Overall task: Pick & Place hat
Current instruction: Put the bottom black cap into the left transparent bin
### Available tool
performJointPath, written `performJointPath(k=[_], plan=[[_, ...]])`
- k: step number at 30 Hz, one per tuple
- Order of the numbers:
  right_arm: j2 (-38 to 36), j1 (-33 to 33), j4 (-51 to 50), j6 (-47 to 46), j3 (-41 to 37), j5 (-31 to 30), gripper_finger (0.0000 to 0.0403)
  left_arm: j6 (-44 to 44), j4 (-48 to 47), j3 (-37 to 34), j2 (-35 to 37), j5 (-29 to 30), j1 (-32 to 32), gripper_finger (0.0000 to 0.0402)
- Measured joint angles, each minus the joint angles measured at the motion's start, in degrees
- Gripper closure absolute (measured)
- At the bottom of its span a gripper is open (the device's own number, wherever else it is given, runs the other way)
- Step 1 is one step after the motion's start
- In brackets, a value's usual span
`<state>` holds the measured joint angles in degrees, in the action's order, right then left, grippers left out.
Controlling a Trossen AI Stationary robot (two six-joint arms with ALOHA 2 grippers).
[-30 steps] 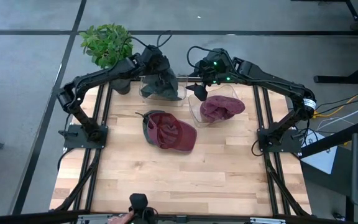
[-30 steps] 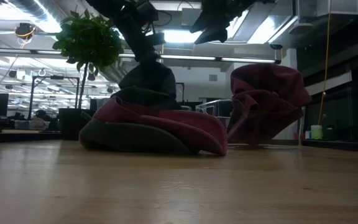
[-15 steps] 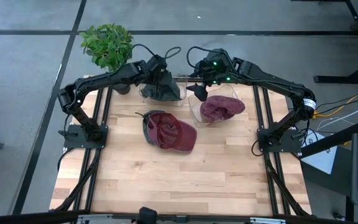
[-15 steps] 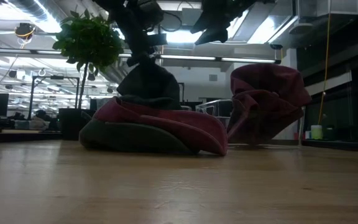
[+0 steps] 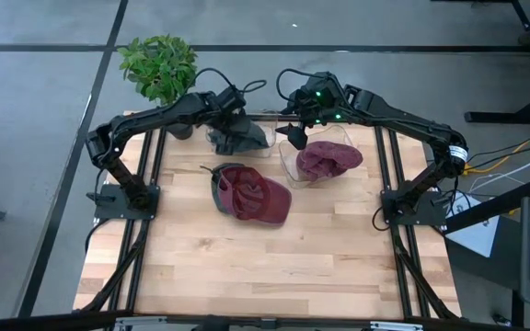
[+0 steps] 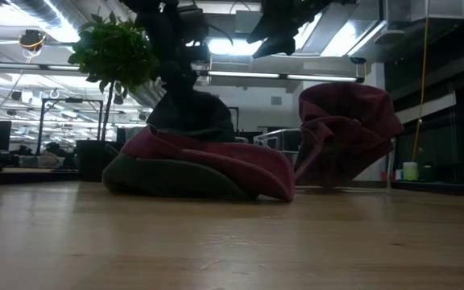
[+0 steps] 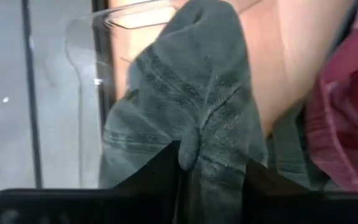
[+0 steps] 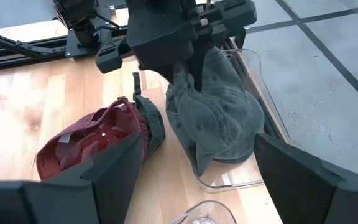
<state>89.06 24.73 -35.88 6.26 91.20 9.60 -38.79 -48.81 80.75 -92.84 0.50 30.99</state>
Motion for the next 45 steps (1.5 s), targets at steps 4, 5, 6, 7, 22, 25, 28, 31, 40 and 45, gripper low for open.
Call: performJointPath(k=[4,5,6,7,22,25,28,31,40,45], plan=[[0.0,0.0,0.0,0.0,0.0,0.0,0.0097,0.7,-0.7,0.0,0.0,-1.9,0.0,0.0251],[0.0,0.0,0.0,0.0,0.0,0.0,0.0097,1.4,-1.0,0.0,0.0,-1.9,-0.1,0.0237],[0.0,0.0,0.0,0.0,0.0,0.0,0.0097,2.3,-1.4,0.0,0.0,-2.0,-0.1,0.0224],[0.0,0.0,0.0,0.0,0.0,0.0,0.0097,3.2,-2.2,0.0,0.0,-2.0,0.0,0.0211],[0.0,0.0,0.0,-3.1,0.0,3.5,0.0097,6.6,-4.3,0.0,0.3,5.4,0.0,0.0159],[0.0,0.0,0.0,-3.1,0.0,4.2,0.0097,6.6,-3.2,0.0,0.3,4.8,0.2,0.0159],[0.0,0.0,0.0,-3.2,0.0,4.2,0.0097,6.6,-3.3,0.0,0.1,1.2,0.3,0.0159],[0.0,0.0,0.0,-3.2,0.0,4.2,0.0097,6.6,-4.2,0.0,-0.4,-0.7,0.3,0.0159],[0.0,0.0,0.0,-2.8,0.0,4.4,0.0097,6.6,-5.3,3.6,0.8,4.9,0.2,0.0159],[0.0,-0.1,-0.2,-2.4,0.0,5.5,0.0097,8.1,-5.4,8.8,3.4,2.6,0.3,0.0159]])
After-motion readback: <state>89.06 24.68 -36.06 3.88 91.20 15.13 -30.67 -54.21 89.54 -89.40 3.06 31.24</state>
